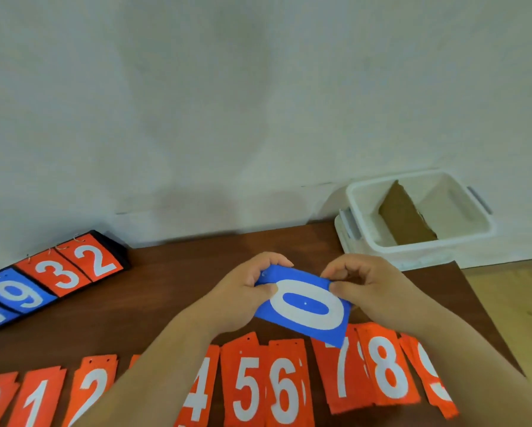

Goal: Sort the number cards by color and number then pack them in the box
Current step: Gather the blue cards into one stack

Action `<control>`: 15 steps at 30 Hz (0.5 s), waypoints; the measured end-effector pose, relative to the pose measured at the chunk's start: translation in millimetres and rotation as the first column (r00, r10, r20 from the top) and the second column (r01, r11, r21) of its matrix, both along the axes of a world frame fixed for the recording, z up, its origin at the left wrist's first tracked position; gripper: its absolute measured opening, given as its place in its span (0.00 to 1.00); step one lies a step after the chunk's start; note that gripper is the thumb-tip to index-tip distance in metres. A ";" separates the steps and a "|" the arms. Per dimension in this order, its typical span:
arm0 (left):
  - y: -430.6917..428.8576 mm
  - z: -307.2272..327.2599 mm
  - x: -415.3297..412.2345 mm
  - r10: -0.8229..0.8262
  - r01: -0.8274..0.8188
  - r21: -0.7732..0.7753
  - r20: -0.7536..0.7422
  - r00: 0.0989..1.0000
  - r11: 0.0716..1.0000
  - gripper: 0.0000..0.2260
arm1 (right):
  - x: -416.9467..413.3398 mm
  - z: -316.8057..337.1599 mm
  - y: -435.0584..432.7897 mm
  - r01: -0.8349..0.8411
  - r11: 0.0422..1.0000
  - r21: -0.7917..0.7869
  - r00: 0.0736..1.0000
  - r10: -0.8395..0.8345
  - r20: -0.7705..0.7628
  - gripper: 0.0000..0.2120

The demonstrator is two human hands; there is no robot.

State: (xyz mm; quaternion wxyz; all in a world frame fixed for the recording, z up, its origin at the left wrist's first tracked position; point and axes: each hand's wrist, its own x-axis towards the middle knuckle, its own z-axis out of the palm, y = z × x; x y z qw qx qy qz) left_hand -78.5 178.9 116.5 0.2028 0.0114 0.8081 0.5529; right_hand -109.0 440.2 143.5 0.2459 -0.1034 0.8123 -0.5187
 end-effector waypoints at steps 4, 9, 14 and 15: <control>36.4 18.6 -13.7 -0.126 0.127 -0.062 0.027 0.992 0.990 0.19 | 1.5 14.9 40.4 -0.056 0.998 0.003 0.998 0.056 0.020 0.06; 85.5 29.8 -37.6 -0.244 0.248 -0.101 0.051 0.969 0.964 0.17 | -6.0 22.0 76.8 -0.101 0.993 0.068 0.995 0.102 -0.012 0.08; 125.5 20.2 -62.9 -0.147 0.136 -0.139 -0.071 0.987 0.981 0.20 | -25.4 15.0 113.1 0.000 0.995 0.096 0.999 0.003 -0.038 0.08; 132.1 14.6 -68.0 -0.077 0.065 -0.122 -0.102 0.992 0.990 0.21 | -31.1 13.6 119.5 0.035 0.994 0.101 0.998 -0.029 -0.061 0.08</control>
